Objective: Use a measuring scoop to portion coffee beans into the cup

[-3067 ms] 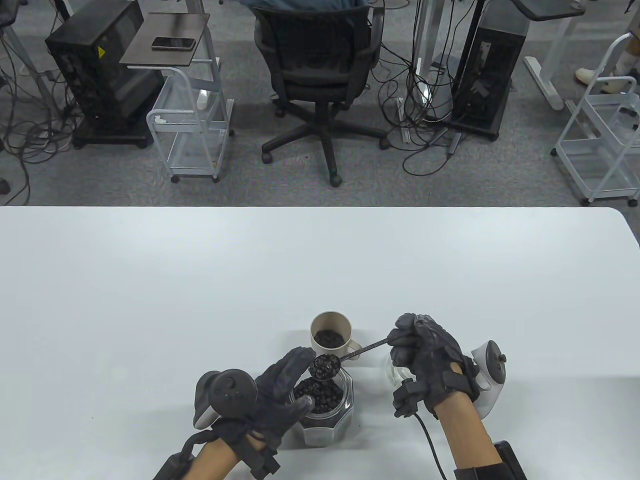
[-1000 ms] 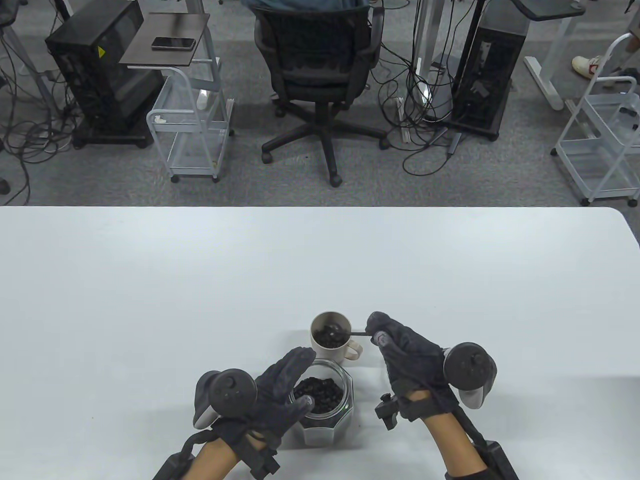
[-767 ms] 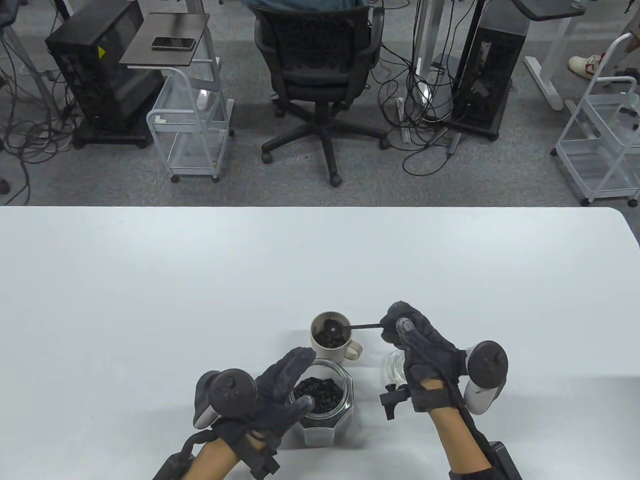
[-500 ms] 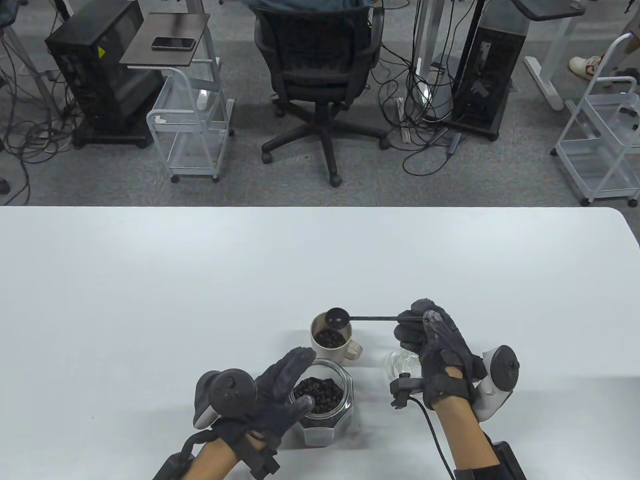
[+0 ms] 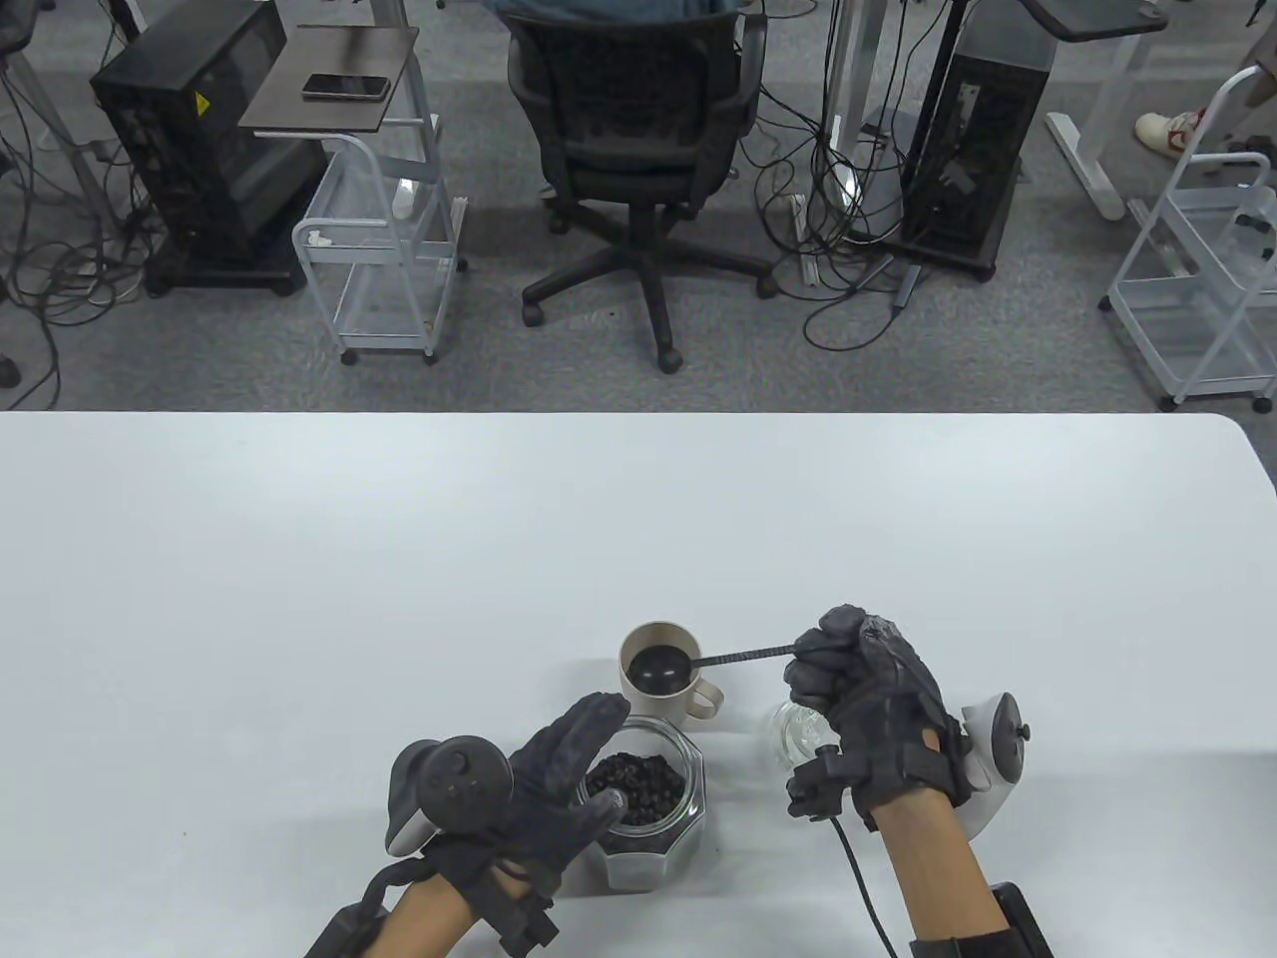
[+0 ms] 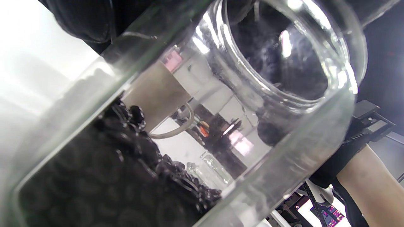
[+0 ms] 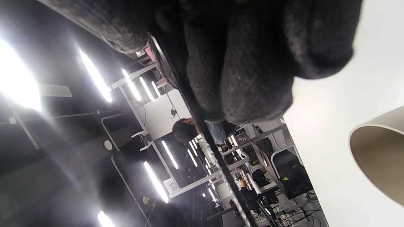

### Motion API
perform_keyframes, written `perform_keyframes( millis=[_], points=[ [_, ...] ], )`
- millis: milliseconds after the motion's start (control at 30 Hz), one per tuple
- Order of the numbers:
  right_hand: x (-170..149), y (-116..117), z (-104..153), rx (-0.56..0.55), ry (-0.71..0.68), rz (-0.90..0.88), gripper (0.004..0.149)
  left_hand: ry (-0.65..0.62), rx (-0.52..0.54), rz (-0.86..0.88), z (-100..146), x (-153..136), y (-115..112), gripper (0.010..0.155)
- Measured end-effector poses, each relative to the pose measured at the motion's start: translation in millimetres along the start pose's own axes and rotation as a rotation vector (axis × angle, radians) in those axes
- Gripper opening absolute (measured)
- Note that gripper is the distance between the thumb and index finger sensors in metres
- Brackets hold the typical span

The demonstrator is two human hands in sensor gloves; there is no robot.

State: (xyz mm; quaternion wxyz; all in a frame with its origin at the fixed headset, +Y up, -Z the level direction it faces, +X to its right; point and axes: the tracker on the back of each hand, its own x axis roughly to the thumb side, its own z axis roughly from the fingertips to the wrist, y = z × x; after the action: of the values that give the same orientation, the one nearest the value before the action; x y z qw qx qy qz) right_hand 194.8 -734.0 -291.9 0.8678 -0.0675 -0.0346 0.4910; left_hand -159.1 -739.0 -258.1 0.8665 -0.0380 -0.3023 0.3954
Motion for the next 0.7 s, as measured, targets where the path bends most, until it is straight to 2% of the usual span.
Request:
perform_keyframes(
  millis=[300,700],
  points=[
    [16.8,18.0,6.1,0.086,-0.198,0.238,0.041,0.0,0.0,0.0,0.2,-0.2,0.1,0.088],
    [31.4,61.5,32.1,0.229,-0.55,0.56,0.041,0.0,0.0,0.0,0.2,-0.2,0.1,0.088]
  ],
)
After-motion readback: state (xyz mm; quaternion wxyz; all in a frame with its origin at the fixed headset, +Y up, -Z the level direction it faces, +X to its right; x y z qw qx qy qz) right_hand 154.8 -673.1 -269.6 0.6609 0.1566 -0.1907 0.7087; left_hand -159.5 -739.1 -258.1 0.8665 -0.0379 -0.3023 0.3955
